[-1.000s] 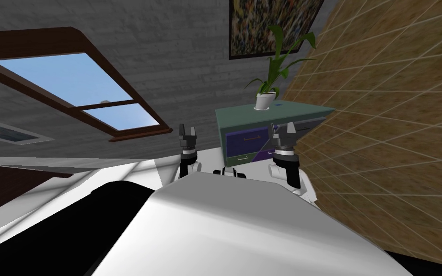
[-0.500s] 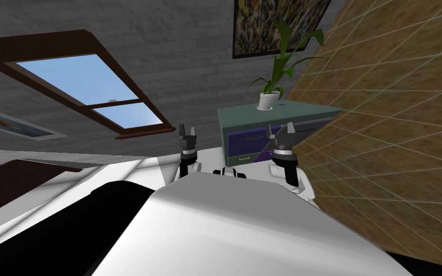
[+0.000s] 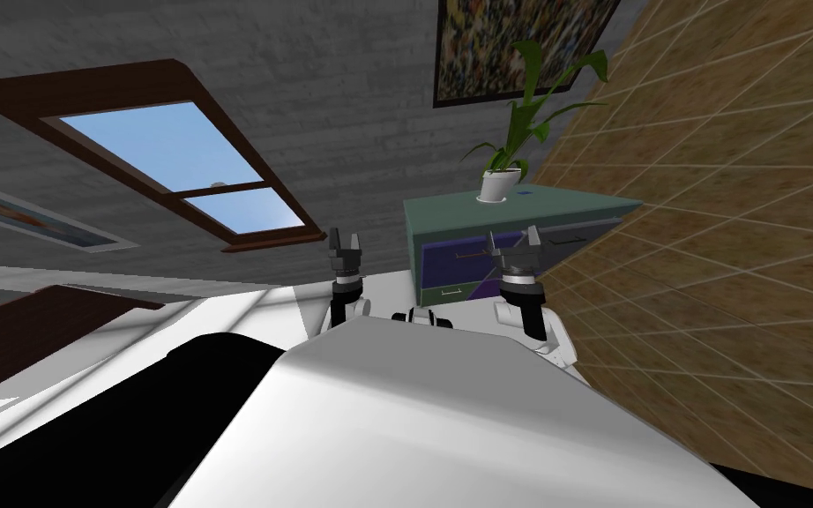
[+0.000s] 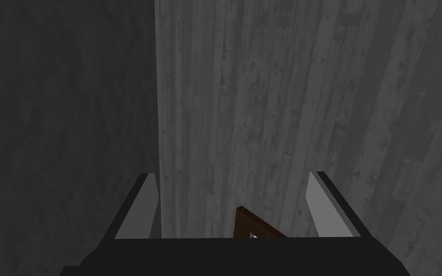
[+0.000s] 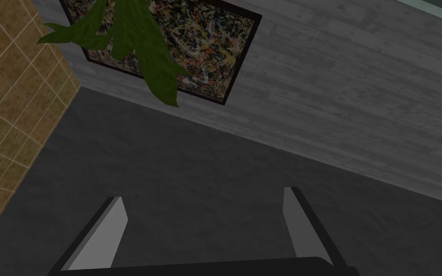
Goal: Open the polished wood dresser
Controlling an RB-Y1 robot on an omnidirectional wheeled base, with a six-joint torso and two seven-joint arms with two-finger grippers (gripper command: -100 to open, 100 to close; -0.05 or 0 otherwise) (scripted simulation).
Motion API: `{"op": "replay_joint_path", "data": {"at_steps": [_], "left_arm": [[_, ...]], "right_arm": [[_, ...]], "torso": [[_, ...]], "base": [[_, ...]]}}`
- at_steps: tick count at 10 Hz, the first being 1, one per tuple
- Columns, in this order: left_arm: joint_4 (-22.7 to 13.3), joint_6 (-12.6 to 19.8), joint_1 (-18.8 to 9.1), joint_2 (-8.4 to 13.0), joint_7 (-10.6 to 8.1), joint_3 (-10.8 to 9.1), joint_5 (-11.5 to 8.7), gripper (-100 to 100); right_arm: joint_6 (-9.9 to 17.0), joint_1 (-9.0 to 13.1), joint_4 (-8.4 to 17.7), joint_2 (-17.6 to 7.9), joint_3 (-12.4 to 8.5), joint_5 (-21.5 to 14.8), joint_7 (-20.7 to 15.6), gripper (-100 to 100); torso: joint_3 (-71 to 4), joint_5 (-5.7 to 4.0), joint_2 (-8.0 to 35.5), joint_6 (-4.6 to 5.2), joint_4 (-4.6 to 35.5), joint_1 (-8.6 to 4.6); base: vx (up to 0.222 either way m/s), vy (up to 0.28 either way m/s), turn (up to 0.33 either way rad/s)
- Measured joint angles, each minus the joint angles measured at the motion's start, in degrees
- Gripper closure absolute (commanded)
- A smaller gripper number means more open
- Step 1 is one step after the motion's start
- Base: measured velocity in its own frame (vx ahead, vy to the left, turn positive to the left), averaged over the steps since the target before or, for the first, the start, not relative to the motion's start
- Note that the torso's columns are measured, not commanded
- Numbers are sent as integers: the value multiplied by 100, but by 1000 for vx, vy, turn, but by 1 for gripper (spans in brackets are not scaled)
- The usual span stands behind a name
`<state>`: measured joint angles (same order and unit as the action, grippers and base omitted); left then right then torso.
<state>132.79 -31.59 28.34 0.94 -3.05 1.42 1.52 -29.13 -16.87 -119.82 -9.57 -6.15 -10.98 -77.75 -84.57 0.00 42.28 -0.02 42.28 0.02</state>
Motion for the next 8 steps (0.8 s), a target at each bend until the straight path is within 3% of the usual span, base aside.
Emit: {"op": "replay_joint_path", "data": {"at_steps": [8], "left_arm": [[0,0,1,0,0,0,0,0]], "right_arm": [[-71,91,381,-25,-107,-300,-1191,-100]], "torso": [[0,0,0,3,0,-4]], "base": [[-10,12,46]]}}
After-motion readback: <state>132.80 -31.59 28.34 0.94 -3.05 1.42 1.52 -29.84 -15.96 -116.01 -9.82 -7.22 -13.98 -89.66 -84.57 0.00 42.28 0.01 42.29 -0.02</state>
